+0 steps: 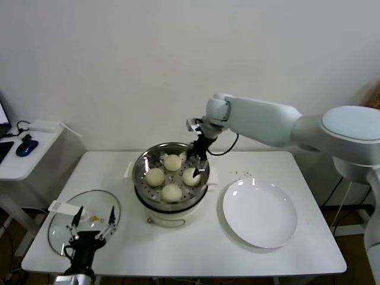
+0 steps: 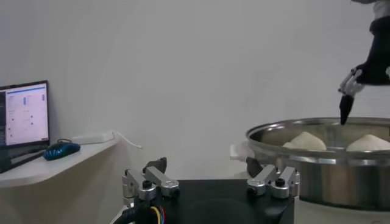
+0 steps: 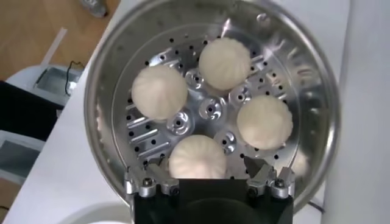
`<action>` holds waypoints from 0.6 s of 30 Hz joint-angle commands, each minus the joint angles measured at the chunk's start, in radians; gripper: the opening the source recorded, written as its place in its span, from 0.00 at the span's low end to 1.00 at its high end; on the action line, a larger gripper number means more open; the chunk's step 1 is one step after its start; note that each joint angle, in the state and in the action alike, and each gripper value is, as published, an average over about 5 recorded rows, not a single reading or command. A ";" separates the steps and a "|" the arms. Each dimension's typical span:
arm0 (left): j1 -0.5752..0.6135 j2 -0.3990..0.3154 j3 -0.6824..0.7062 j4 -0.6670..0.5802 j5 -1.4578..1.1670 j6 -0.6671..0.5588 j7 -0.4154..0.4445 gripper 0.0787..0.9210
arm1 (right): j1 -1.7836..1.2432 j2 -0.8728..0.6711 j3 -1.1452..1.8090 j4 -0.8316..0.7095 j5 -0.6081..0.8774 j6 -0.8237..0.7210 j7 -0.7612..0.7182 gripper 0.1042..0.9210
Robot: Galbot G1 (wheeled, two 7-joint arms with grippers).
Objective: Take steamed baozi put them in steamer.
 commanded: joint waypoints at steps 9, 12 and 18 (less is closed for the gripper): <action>0.020 0.004 -0.014 -0.025 -0.019 -0.005 -0.003 0.88 | -0.026 -0.473 0.259 0.267 0.003 -0.004 0.132 0.88; 0.024 0.004 -0.008 -0.031 -0.018 -0.008 -0.002 0.88 | -0.121 -0.566 0.389 0.308 -0.018 -0.008 0.203 0.88; 0.028 -0.001 0.009 -0.032 -0.016 -0.027 0.001 0.88 | -0.422 -0.715 0.743 0.421 -0.056 -0.002 0.397 0.88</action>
